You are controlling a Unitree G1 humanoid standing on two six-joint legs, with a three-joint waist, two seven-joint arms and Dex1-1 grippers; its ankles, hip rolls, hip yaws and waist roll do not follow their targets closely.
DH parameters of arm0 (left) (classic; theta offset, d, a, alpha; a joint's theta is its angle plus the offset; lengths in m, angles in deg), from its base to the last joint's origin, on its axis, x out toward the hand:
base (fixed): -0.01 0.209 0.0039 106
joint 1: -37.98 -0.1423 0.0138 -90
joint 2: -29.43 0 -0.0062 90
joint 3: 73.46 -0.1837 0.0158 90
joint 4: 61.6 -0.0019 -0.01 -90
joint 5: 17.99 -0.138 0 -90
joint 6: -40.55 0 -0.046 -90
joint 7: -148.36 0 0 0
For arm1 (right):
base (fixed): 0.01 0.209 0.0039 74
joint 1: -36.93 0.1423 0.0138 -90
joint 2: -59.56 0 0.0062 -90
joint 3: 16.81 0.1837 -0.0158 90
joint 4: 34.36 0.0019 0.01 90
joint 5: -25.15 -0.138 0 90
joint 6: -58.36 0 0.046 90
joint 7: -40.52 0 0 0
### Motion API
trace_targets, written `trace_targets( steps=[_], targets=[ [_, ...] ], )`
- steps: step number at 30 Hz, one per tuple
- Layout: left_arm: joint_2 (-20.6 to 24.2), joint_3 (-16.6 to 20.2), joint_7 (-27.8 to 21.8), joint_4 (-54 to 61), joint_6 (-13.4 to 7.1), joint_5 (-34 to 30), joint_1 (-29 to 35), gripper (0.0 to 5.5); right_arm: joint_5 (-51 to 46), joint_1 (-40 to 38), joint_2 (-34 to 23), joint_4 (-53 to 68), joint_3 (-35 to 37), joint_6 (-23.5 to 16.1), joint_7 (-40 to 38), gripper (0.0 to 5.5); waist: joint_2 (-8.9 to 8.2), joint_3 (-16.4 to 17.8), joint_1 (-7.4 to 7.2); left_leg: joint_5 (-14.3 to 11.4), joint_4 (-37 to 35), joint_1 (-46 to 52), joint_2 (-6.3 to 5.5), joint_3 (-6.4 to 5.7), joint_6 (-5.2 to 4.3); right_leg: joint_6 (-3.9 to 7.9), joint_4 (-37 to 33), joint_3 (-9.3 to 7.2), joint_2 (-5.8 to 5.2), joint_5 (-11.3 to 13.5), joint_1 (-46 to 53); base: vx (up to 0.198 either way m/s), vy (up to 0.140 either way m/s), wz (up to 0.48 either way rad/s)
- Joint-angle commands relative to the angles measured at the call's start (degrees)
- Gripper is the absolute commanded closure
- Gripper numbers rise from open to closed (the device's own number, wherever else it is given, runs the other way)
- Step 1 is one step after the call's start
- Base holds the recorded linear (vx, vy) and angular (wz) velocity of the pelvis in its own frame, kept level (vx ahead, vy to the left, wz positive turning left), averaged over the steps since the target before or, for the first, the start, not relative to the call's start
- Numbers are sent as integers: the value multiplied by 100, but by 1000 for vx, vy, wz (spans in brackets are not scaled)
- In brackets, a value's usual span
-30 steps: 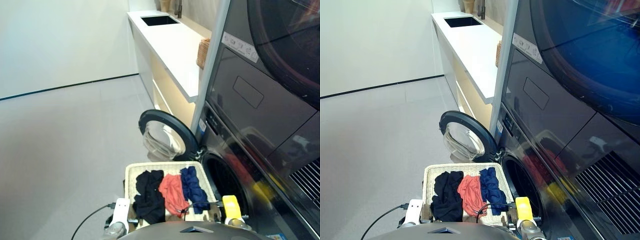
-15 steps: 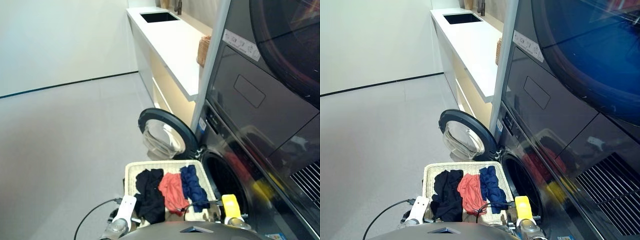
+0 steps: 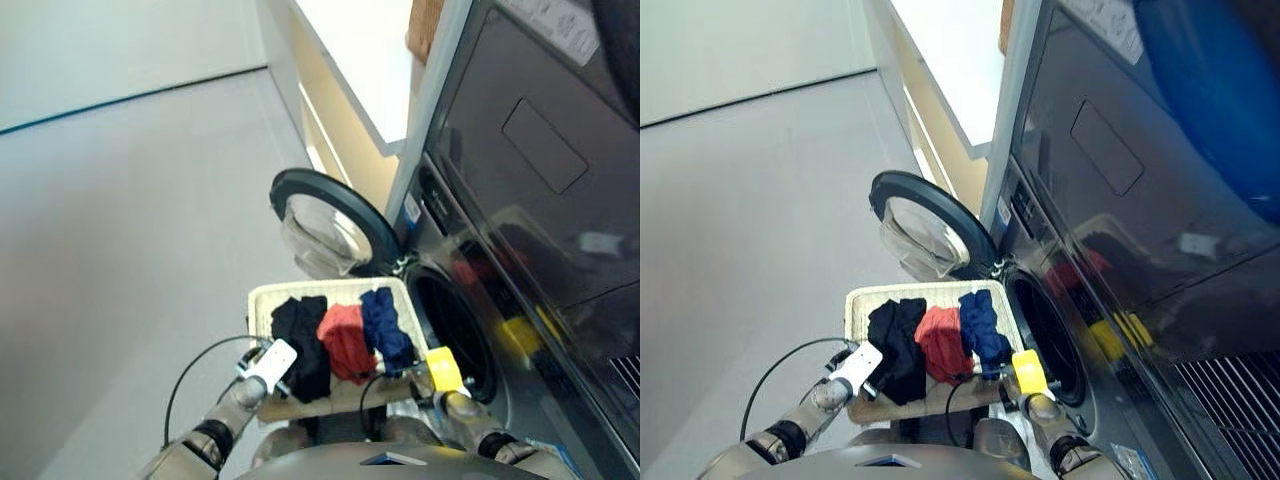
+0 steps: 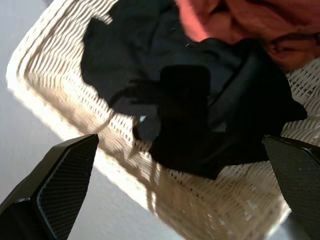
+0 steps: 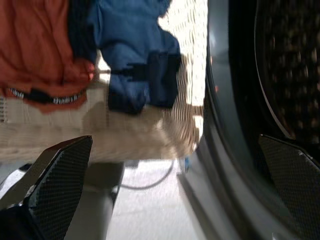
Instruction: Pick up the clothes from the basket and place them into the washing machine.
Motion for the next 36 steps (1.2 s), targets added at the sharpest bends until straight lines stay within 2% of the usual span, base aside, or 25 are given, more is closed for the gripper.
trace_targets(
  steps=[1, 8, 13, 17, 18, 22, 25, 31, 32, 33, 34, 35, 36],
  targets=[
    [52, 117, 176, -81, -185, 74, 426, 0, -313, 356, -80, 521, -276, -335, -110, 0, -180, 179, -140, 160, 477, -719, -78, 274, -89, 533, 745, 211, -130, -283, -522, -84, -1, 9],
    [207, -54, 359, -56, -160, 157, 1117, 0, -588, 919, -146, 872, -342, -469, -264, 0, -239, 431, -233, -5, 1158, -1760, -36, 304, -93, 509, 1208, 251, -142, -338, -1486, -8, -1, -2],
    [346, 75, 550, -124, -114, 434, 1573, 0, -807, 1323, -135, 1189, -453, -580, -361, 0, -261, 566, -324, -222, 1883, -2654, -3, 310, -76, 460, 1699, 338, -111, -425, -2282, -24, 6, 1],
    [532, 159, 697, -196, -91, 565, 1922, 0, -960, 1536, -138, 1614, -557, -678, -401, 0, -268, 617, -402, -321, 2274, -3283, 57, 329, -68, 437, 2008, 374, -73, -478, -2884, 0, 0, 0],
    [623, 156, 726, -153, -89, 582, 2010, 0, -1007, 1565, -154, 1807, -587, -715, -417, 0, -269, 640, -411, -522, 2401, -3369, 112, 305, -103, 474, 2119, 403, -19, -637, -2972, 0, 0, 0],
    [817, 204, 855, -134, -64, 656, 2294, 0, -993, 1699, -229, 2173, -698, -807, -451, 0, -281, 674, -508, -670, 2910, -4035, 188, 303, -92, 462, 2493, 451, 10, -683, -3603, -13, 1, -35],
    [900, 378, 1013, -216, -34, 864, 2492, 0, -1062, 1806, -218, 2275, -733, -855, -481, 0, -279, 678, -560, -771, 3258, -4507, 245, 278, -83, 451, 2798, 435, 42, -763, -4063, 0, 0, 0],
    [1099, 564, 1287, -317, 13, 1113, 2864, 0, -1078, 1925, -208, 2414, -805, -925, -578, 0, -298, 698, -641, -876, 3701, -5172, 355, 235, -74, 472, 3163, 394, 36, -800, -4665, 0, 0, 0],
    [1117, 576, 1290, -366, 12, 1149, 2907, 37, -1075, 1937, -192, 2372, -813, -931, -581, 0, -303, 695, -652, -888, 3744, -5240, 361, 228, -64, 468, 3188, 388, 37, -804, -4729, 0, 0, 0],
    [1113, 591, 1309, -390, 19, 1196, 2931, 304, -1049, 1952, -185, 2325, -833, -921, -590, 0, -304, 685, -650, -891, 3759, -5266, 354, 230, -58, 465, 3210, 373, 47, -806, -4758, 0, 0, 0],
    [1114, 603, 1308, -403, 13, 1228, 2951, 487, -1027, 1947, -183, 2326, -841, -920, -591, 0, -312, 673, -657, -892, 3764, -5294, 359, 222, -52, 466, 3221, 368, 60, -806, -4790, 0, 0, 0],
    [1083, 624, 1308, -409, 11, 1287, 2958, 550, -1011, 1934, -175, 2329, -846, -919, -576, 0, -315, 663, -658, -895, 3793, -5316, 358, 229, -48, 460, 3266, 360, 62, -821, -4824, 0, 0, 0],
    [1068, 629, 1315, -408, 12, 1333, 2963, 550, -995, 1919, -183, 2326, -850, -919, -573, 0, -312, 646, -659, -892, 3804, -5331, 348, 222, -52, 451, 3278, 355, 61, -822, -4844, 4, -4, -190]
  ],
)
